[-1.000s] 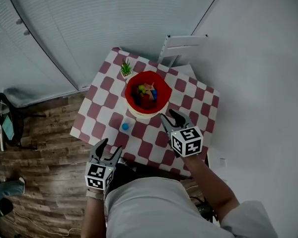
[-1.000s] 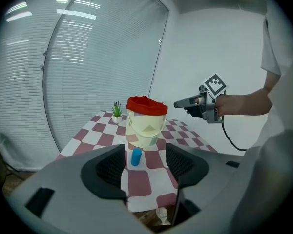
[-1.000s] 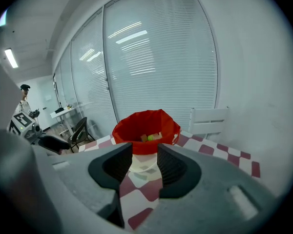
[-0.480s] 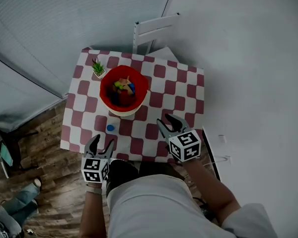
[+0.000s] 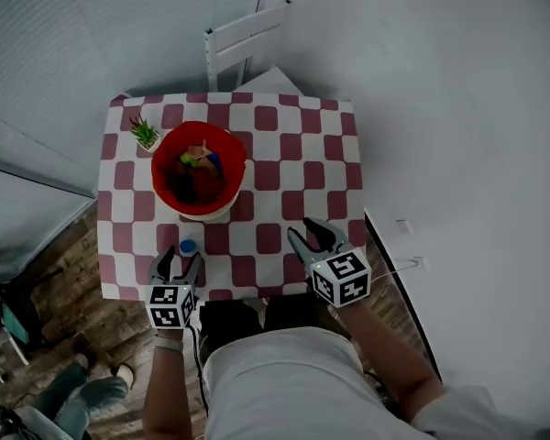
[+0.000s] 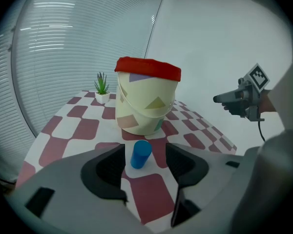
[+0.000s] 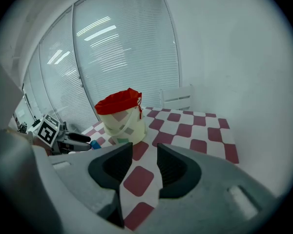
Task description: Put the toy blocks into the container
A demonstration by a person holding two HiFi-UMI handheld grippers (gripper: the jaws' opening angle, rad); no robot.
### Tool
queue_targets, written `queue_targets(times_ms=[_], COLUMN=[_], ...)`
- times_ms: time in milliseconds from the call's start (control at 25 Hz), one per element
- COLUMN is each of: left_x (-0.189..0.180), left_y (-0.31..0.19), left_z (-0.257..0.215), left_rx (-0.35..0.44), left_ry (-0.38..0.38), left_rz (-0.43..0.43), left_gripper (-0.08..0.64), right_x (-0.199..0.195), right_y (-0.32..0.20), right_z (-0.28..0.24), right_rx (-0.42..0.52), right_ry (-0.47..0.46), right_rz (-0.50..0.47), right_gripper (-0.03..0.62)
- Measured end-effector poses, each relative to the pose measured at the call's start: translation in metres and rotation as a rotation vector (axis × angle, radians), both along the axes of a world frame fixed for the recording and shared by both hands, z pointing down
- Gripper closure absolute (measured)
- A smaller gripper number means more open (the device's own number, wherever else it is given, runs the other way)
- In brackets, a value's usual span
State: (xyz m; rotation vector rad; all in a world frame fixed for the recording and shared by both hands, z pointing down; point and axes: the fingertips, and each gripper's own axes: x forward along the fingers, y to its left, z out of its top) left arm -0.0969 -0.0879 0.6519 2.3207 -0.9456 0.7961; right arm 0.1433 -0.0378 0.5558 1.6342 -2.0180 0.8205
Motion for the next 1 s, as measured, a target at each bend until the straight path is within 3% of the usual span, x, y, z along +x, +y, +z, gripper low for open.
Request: queue_targets(times_ms=[480, 760, 1000], left_x=[0.01, 0.009, 0.012], left_y=[-0.018, -0.025, -0.031], left_z=[0.034, 0.027, -0.004], left_rx=[-0.022, 0.019, 0.056], left_ry=[-0.076, -0.126, -0.105], left_rz=[0.053, 0.081, 0.081], left_gripper=[0.396, 0.422, 0.422], right_x=[0.019, 0.015, 0.009], right_y=[0.021, 0.02, 0.013], right_z=[0.018, 0.015, 0.007], right_rx=[-0.038, -0.037, -0.01], right_ry=[-0.002, -0.012, -0.021], right_rz=[0.107, 0.115, 0.091], right_gripper=[0.442, 0.442, 0.442])
